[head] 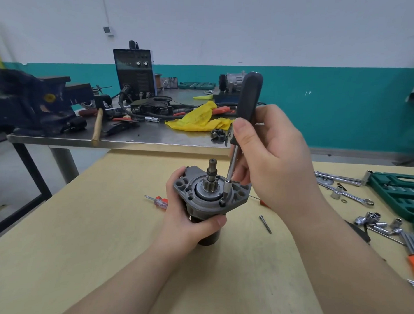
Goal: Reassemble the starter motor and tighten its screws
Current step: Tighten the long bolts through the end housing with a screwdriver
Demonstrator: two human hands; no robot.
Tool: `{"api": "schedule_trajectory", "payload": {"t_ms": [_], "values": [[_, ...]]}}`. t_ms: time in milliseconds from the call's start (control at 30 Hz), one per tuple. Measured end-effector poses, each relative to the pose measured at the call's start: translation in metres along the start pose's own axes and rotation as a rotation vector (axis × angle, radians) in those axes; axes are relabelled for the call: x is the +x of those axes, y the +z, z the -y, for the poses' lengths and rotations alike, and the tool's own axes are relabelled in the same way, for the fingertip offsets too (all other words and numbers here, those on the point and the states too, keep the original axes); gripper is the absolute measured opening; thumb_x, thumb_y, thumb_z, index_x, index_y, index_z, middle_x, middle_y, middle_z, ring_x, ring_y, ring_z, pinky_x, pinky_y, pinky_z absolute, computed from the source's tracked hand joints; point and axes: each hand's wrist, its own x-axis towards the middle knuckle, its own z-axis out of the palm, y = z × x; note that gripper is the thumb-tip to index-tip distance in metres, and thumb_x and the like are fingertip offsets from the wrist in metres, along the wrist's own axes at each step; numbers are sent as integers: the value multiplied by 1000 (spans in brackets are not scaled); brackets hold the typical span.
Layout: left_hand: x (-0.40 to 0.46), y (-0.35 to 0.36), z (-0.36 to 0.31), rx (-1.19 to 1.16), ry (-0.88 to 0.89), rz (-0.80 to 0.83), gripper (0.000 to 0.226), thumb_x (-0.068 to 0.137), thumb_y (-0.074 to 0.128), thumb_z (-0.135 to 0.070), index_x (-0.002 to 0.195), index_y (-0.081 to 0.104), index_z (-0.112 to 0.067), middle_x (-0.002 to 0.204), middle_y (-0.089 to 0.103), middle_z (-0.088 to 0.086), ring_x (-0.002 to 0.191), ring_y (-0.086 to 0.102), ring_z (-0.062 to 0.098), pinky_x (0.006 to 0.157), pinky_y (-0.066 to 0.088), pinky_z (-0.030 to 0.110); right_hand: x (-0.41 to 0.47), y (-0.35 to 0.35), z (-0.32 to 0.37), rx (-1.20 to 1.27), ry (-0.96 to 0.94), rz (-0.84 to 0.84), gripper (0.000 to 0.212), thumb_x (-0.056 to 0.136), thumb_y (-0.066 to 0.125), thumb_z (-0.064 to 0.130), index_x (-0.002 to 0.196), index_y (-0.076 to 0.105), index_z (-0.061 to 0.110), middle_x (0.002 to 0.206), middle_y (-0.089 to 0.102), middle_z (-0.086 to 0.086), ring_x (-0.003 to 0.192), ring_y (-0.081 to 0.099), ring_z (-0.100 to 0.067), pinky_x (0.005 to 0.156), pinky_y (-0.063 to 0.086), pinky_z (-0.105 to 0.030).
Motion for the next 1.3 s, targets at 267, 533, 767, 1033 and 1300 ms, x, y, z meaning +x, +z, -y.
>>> {"api": "schedule_trajectory", "payload": {"t_ms": [267,533,767,1033,1300], "values": [[1,-1,3,-1,-11,-10,113,67,94,-23,153,28,-53,145,62,-12,135,63,13,100,50,13,-1,1,-4,-41,-14,14,9,109,54,40,106,55,32,74,69,9,54,71,-18,51,54,-35],[-2,2,-2,24,7,-12,111,65,93,-26,150,29,-57,142,63,-16,133,63,12,102,49,14,-3,5,-3,-58,-46,-16,14,102,66,34,110,62,24,90,75,6,83,74,-19,70,62,-48],[0,0,1,11,-14,-23,110,64,94,-25,150,32,-55,148,60,-8,135,63,16,100,53,21,-5,3,1,247,-131,69,78,101,67,3,160,31,39,108,77,-3,87,79,-27,80,66,-37],[3,-2,3,11,-63,-50,110,64,95,-30,150,32,-58,150,59,-7,137,61,19,115,47,51,-4,7,4,-40,-206,-24,79,101,69,13,159,31,51,100,71,9,78,76,-23,78,65,-40],[0,1,-6,-15,-67,-49,105,62,93,-33,143,34,-66,149,60,-8,135,62,14,105,50,29,19,15,19,-121,-119,57,63,99,64,17,145,42,55,84,61,27,72,65,-8,69,52,-18]]}}
